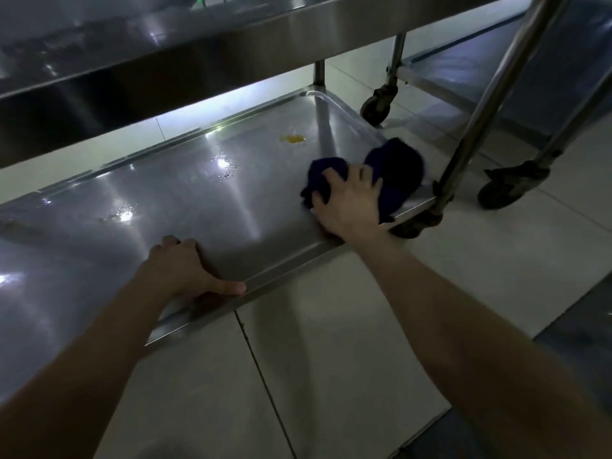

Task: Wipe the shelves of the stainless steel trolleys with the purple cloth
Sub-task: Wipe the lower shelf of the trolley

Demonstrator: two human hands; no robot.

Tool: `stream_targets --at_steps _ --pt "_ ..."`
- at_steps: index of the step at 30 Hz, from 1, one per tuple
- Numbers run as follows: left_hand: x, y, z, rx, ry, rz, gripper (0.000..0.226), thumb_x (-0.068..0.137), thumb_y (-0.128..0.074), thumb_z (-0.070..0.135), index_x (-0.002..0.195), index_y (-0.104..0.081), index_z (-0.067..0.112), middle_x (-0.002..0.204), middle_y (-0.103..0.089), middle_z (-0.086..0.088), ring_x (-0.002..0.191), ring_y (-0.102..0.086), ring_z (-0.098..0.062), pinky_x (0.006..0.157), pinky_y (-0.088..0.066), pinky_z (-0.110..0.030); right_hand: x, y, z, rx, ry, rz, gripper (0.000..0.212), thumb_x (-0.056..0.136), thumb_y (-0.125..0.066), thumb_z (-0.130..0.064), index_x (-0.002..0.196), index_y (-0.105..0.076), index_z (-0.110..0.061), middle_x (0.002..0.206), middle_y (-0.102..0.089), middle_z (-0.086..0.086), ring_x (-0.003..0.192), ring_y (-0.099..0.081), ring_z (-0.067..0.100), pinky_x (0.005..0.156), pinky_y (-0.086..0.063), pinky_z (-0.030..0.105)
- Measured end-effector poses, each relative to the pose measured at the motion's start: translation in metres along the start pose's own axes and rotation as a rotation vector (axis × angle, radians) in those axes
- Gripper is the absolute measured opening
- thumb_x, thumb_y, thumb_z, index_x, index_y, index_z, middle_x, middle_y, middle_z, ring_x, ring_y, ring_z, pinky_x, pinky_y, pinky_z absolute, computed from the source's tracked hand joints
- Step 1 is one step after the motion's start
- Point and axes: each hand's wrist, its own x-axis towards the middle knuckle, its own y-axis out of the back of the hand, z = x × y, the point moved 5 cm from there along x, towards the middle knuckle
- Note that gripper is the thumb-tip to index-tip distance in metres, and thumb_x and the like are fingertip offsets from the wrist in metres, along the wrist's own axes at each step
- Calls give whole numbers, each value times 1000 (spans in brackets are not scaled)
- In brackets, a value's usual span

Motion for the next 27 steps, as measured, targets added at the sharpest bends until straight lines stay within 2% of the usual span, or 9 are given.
stream_targets --at_steps 4,7,10,14,16,18,20,24,27 --pt "0 1 3 -9 -12 -26 152 16 -70 108 135 -57 14 136 -50 -15 127 -52 -32 104 -53 -42 -72 -34 -118 121 476 -119 52 95 -64 -54 141 -62 -30 151 -49 14 143 -37 39 121 -24 69" --pt "0 0 2 -23 -20 -28 148 22 -72 107 136 -57 13 137 -51 -15 126 -54 -32 106 -54 -45 -68 -27 -107 151 558 -129 55 97 -62 -62 144 -61 -35 158 -47 4 149 -34 29 124 -16 69" --pt "1 0 0 -18 -16 4 145 27 -72 101 140 -55 13 144 -46 -16 131 -51 -36 110 -52 -47 -37 -8 -36 141 393 -133 60 95 -61 -73 147 -58 -42 164 -42 -4 157 -26 21 125 -2 72" --pt "-1 -2 -1 -44 -9 8 157 15 -65 108 141 -55 14 145 -45 -16 132 -51 -37 112 -50 -49 -2 27 81 27 80 -44 66 97 -49 -73 151 -52 -34 162 -42 6 157 -25 29 128 -12 65" --pt "-1 -3 -2 -48 -10 9 164 5 -58 111 138 -56 15 144 -45 -15 131 -51 -37 112 -50 -49 -3 34 94 -36 -40 -9 68 96 -46 -71 151 -51 -31 160 -43 12 154 -27 34 127 -16 65" --pt "0 -5 -4 -41 -16 17 167 1 -53 113 138 -56 16 144 -45 -15 132 -50 -37 112 -50 -50 -19 27 64 -85 -103 6 65 97 -47 -68 151 -50 -32 159 -42 15 152 -29 38 125 -18 68" --pt "1 -5 -6 -41 -23 34 166 3 -54 113 138 -57 17 145 -47 -15 133 -49 -37 112 -50 -49 -44 9 3 -60 36 -35 63 97 -50 -67 150 -51 -34 160 -41 15 151 -30 38 124 -18 69" --pt "1 -6 -7 -26 -38 54 159 8 -56 114 135 -57 18 143 -49 -13 131 -51 -35 108 -52 -48 -89 -17 -85 98 515 -130 59 98 -56 -66 147 -58 -35 160 -46 7 152 -32 32 125 -17 66" --pt "0 -8 -8 -32 -47 54 158 11 -57 114 137 -57 18 145 -48 -13 130 -52 -35 108 -52 -48 -67 -11 -63 144 532 -114 57 97 -60 -67 144 -62 -34 158 -50 1 150 -38 27 124 -23 58"
